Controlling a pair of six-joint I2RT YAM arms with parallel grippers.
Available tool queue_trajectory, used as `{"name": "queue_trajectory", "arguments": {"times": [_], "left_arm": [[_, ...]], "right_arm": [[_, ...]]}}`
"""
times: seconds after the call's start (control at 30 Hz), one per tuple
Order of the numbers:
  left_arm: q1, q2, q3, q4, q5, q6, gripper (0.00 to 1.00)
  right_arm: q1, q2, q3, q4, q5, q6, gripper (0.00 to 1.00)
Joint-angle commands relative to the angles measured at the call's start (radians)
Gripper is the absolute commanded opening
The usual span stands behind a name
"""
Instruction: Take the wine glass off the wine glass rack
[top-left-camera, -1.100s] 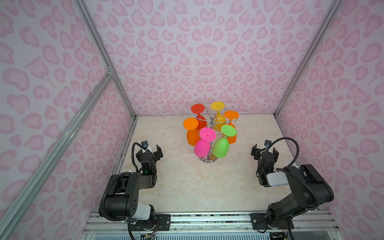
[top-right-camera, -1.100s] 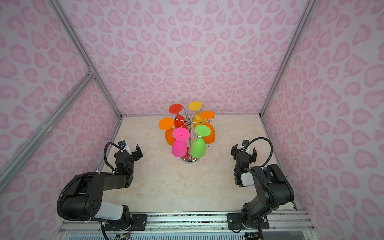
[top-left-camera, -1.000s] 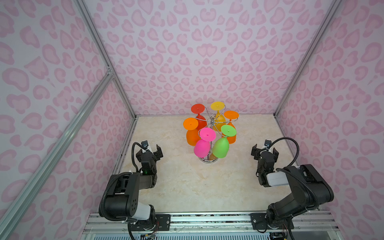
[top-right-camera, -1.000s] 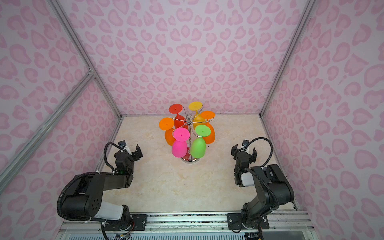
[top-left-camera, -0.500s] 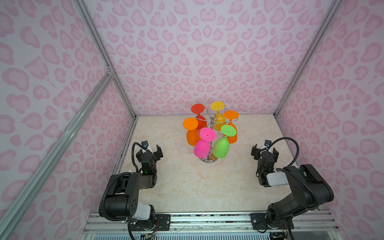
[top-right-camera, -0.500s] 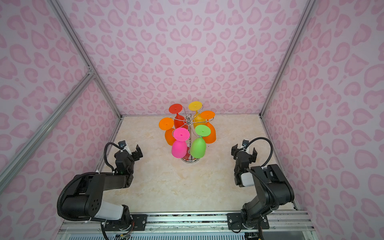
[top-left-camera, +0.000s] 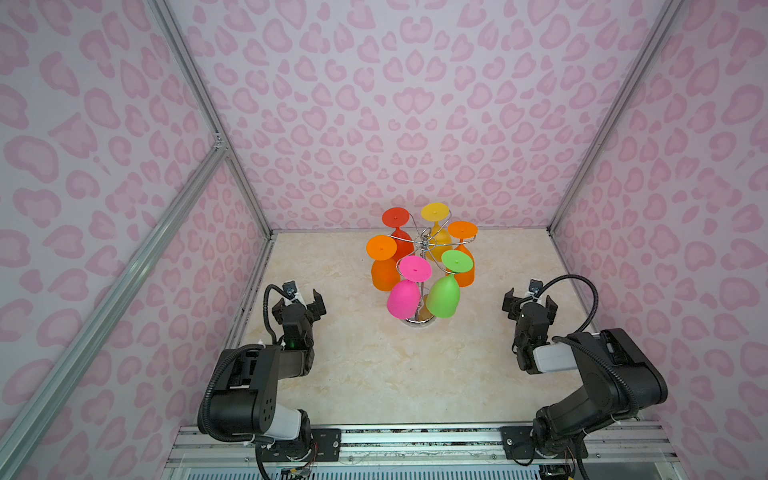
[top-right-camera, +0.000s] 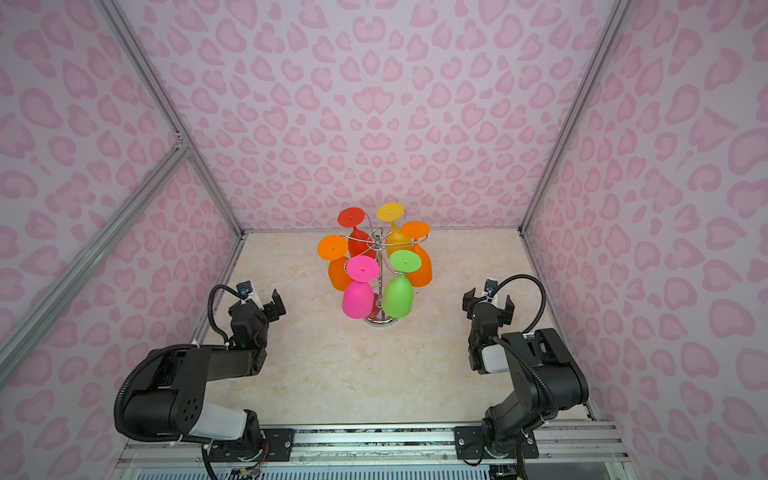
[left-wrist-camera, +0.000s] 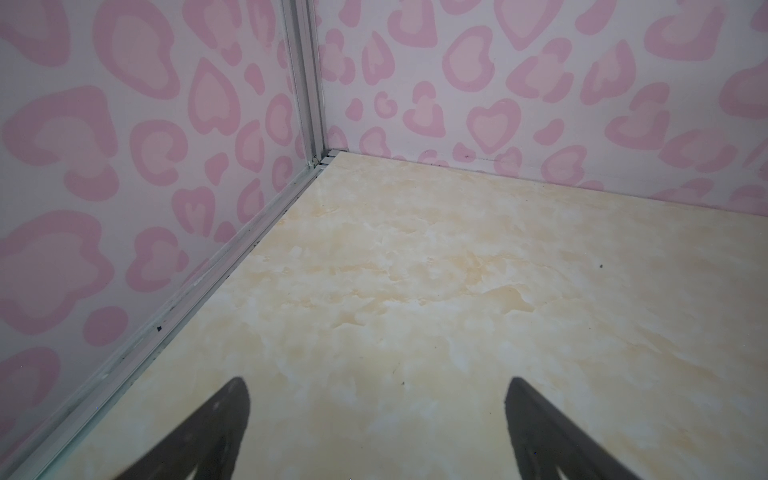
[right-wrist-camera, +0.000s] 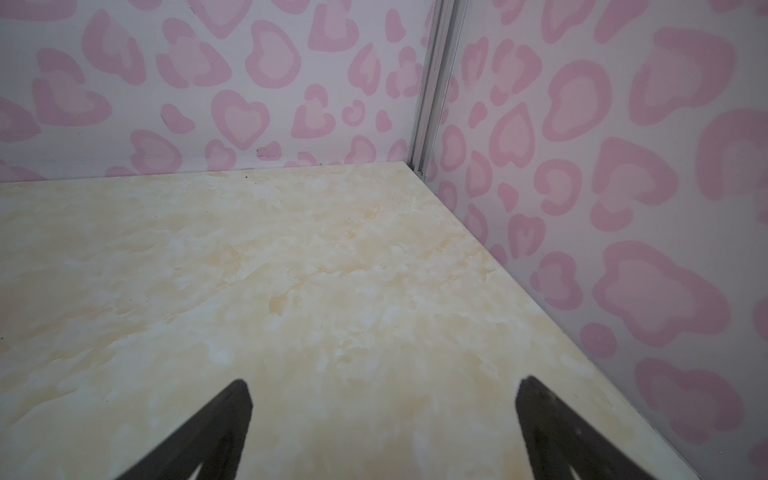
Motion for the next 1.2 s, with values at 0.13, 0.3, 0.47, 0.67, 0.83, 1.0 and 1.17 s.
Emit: {"name": "queue_trajectory", "arguments": {"times": [0.13, 0.3, 0.47, 0.67, 0.83, 1.0, 1.17], "left_arm": [[0.0, 0.001, 0.003, 0.027, 0.003, 0.006, 0.98], [0.002, -0.004, 0.0, 0.032, 0.011, 0.006, 0.97], [0.002, -0.031, 0.023, -0.018, 0.011, 0.012, 0.97], [-0.022, -0.248, 0.104, -0.272, -0.041, 0.019, 0.97], [-0.055, -0.372, 0.176, -0.385, -0.035, -0.023, 0.97], [-0.095, -0.461, 0.255, -0.52, 0.044, -0.122, 0.97], [-0.102, -0.496, 0.31, -0.63, 0.219, -0.219, 0.97]], "right_arm": [[0.0, 0.005, -0.005, 0.03, 0.001, 0.004, 1.0], [0.001, 0.005, -0.004, 0.029, 0.001, 0.004, 1.0], [0.001, 0.003, -0.008, 0.035, 0.001, 0.003, 0.94], [0.019, -0.114, 0.079, -0.217, 0.043, -0.004, 0.93], [0.03, -0.279, 0.229, -0.555, -0.008, 0.084, 0.94], [0.023, -0.419, 0.458, -0.88, -0.212, 0.247, 0.89], [0.006, -0.507, 0.678, -1.053, -0.403, 0.358, 0.86]]}}
